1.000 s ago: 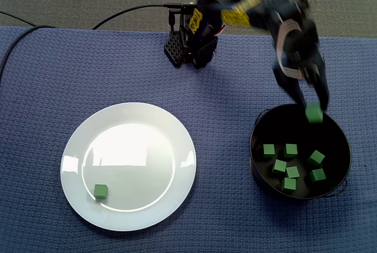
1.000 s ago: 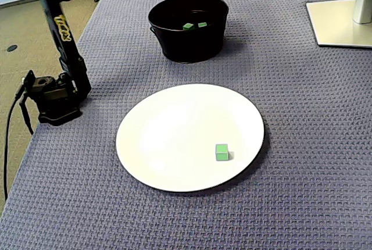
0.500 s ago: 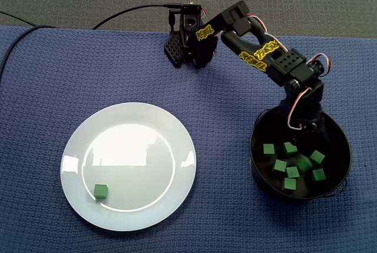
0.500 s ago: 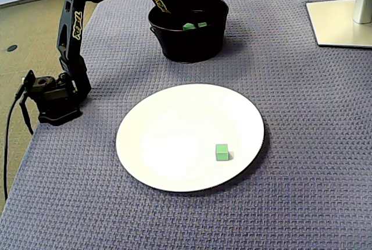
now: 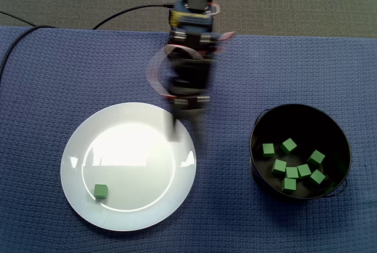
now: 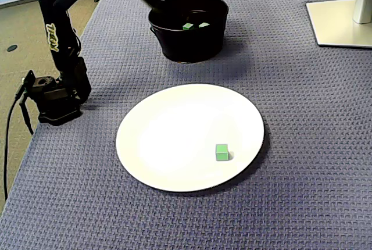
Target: Pick up the items on the white plate and put them in the black container.
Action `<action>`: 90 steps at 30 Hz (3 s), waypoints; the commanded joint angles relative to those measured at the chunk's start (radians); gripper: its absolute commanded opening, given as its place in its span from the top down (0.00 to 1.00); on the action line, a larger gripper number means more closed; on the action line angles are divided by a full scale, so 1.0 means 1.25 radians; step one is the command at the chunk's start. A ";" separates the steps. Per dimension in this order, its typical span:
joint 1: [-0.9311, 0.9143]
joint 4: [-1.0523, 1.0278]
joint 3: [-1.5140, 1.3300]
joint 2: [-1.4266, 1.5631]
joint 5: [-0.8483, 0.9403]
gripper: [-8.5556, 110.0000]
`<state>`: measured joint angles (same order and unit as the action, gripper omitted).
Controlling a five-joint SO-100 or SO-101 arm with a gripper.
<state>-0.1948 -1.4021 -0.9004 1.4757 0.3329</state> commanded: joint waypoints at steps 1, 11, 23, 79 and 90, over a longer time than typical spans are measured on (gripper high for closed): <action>-0.173 -0.015 0.124 -0.093 -0.017 0.51; -0.322 0.012 0.296 -0.465 0.118 0.54; -0.361 0.061 0.376 -0.670 0.169 0.58; -0.296 0.605 -0.006 -0.524 0.989 0.59; -0.303 0.526 0.022 -0.523 0.973 0.63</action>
<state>-0.5722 -0.7332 -0.9204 0.7179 1.5585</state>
